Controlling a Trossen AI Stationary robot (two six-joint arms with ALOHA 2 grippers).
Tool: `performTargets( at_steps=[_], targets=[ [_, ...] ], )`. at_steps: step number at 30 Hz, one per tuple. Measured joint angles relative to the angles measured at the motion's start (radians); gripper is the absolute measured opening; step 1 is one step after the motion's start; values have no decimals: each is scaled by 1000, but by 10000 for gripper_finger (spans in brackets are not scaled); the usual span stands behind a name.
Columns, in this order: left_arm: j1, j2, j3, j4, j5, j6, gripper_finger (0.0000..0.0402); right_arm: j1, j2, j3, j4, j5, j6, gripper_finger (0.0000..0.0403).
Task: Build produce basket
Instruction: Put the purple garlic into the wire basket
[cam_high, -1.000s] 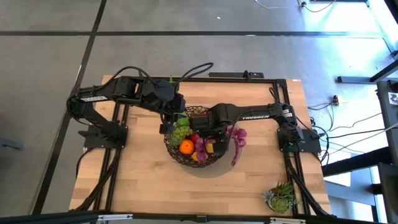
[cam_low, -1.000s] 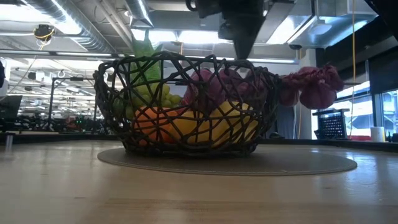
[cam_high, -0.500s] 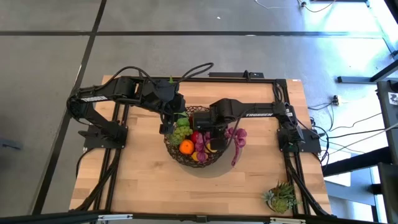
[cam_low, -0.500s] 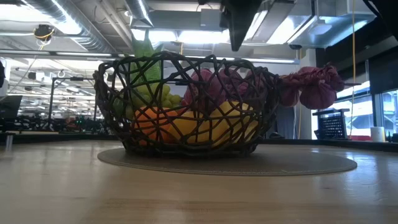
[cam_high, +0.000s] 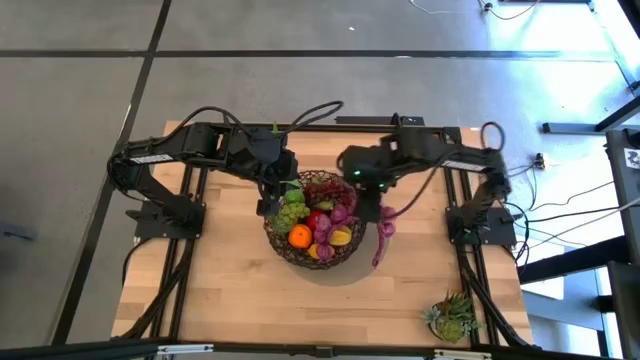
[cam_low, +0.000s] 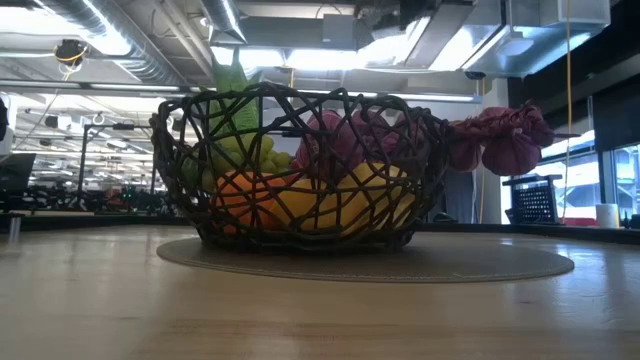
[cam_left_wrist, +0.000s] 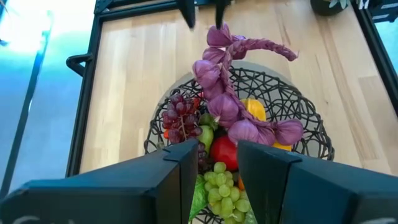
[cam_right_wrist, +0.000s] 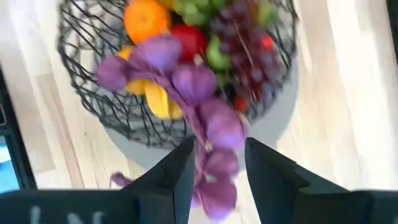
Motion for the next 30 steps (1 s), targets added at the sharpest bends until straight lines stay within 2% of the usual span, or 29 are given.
performTargets(
  at_steps=[4, 10, 13, 16, 21, 30],
  targets=[
    [0, 0, 0, 0, 0, -4, 102, -6, -108, -173, -2, -10, 96, 133],
    [0, 0, 0, 0, 0, -4, 102, -3, -210, -446, 116, -127, 126, 133],
    [3, 0, 0, 0, 0, -4, 102, -3, -216, -550, 189, -131, 108, 133],
    [10, 0, 0, 0, 0, -4, 102, -4, -213, -632, 267, -144, -9, 133],
    [9, 0, 0, 1, 0, -4, 102, -3, -212, -720, 356, -145, -144, 133],
    [9, 0, 0, 1, 0, -4, 102, -6, -207, -732, 429, -125, -172, 133]
  ],
)
